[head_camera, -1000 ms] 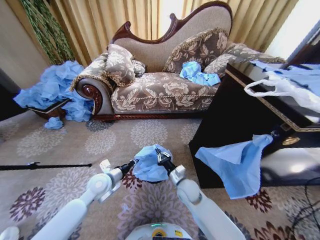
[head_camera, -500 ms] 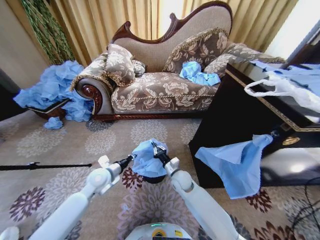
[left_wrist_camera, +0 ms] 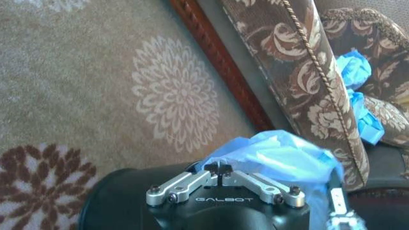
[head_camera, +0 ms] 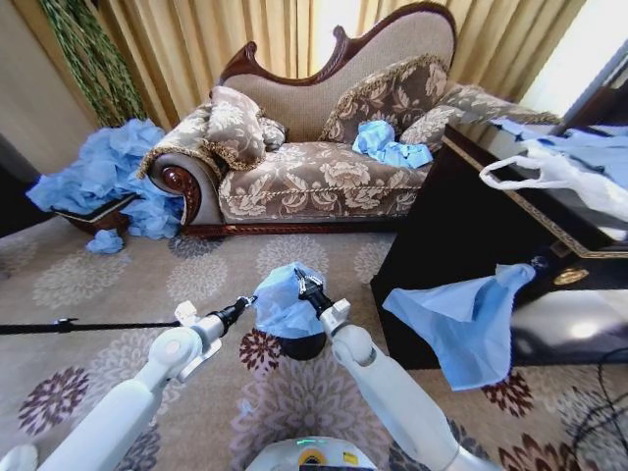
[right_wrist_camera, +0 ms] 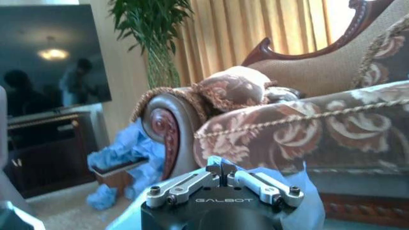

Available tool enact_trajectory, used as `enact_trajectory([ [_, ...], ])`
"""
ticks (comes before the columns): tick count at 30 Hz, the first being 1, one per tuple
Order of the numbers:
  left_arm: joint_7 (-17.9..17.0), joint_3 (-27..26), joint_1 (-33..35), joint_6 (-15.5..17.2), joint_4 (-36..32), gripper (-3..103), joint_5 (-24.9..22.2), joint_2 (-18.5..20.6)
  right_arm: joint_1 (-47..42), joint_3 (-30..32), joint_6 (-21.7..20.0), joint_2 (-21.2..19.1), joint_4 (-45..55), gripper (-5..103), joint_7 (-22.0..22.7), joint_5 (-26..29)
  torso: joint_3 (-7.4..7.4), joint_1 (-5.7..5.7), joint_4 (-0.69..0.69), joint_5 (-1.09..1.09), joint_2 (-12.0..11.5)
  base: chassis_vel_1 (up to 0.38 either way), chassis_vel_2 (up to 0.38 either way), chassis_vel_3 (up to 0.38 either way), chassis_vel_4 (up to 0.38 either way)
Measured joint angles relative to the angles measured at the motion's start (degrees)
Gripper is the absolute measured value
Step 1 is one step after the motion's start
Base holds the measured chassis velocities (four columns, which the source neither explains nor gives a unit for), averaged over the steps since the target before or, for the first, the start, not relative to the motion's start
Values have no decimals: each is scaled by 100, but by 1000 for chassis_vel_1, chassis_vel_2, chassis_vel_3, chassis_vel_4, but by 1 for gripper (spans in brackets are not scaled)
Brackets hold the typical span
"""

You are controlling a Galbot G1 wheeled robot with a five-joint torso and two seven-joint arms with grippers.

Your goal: Place a garbage bag over the trash bin.

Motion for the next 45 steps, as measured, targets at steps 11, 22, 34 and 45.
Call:
enact_trajectory([
  [11, 121, 223, 303, 122, -61, 0, 237, -255, -1219, 532, 84, -153, 145, 0, 128, -317, 0, 0, -4, 1, 0, 0, 0, 0, 0],
  [22, 343, 250, 533, 229, 37, 0, 521, -480, -1847, 717, 313, -206, 390, 0, 279, -502, -1, -1, -2, 0, 0, 0, 0, 0, 0],
  [34, 284, 391, 489, 235, 86, 0, 891, -778, -505, 406, 303, -23, -767, 0, 32, -563, 1, 0, 0, 0, 0, 0, 0, 0, 0],
  [45, 259, 325, 541, 237, 141, 0, 1069, -872, -560, 356, -1723, -288, -61, 0, 90, -514, 1, 1, -4, 0, 0, 0, 0, 0, 0],
])
